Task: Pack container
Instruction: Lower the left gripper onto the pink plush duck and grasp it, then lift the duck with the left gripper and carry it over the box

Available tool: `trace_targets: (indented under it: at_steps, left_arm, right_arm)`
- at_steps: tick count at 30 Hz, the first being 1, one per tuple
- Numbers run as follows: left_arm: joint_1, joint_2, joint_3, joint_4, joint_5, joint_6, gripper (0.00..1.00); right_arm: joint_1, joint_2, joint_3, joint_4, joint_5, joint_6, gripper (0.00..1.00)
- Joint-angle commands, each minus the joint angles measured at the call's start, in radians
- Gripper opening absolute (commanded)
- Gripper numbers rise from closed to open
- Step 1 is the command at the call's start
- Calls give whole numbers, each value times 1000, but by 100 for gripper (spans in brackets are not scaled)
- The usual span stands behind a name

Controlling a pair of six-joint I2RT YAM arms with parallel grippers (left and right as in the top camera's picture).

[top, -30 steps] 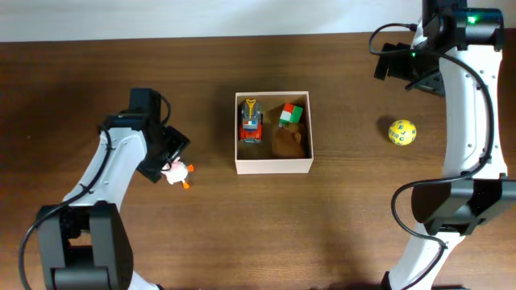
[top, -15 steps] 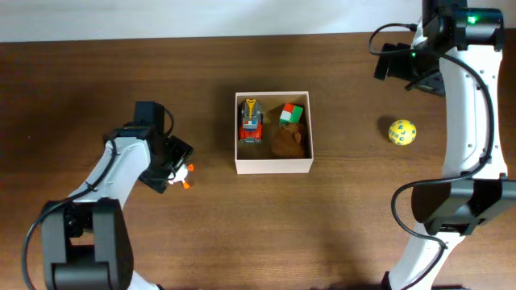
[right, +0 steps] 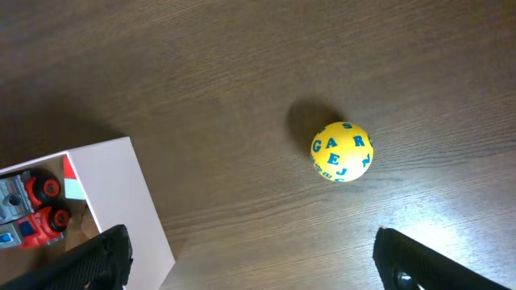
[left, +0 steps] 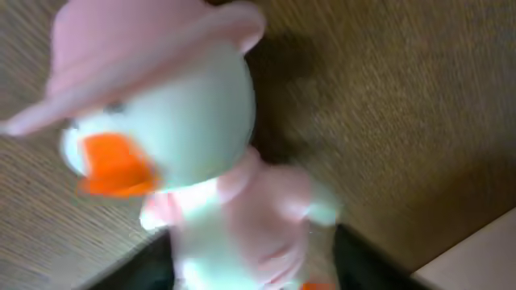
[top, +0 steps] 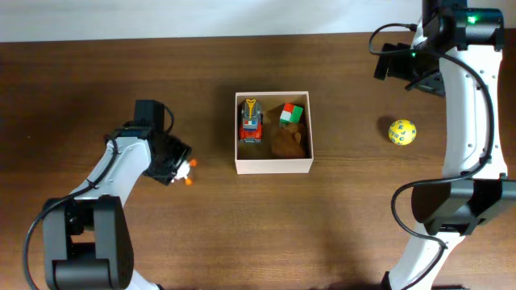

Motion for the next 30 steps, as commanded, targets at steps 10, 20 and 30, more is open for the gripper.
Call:
trace_targets:
  at_steps: [10, 20, 30]
  left_arm:
    - [8, 13, 1, 15, 76, 4, 2]
    - [10, -9, 245, 10, 101, 203, 2]
    - [3, -16, 479, 11, 320, 459, 3]
  right_arm:
    - [1, 0, 15, 1, 9, -7, 99]
    - [1, 0, 15, 0, 9, -7, 99]
    - [1, 0, 15, 0, 9, -7, 99]
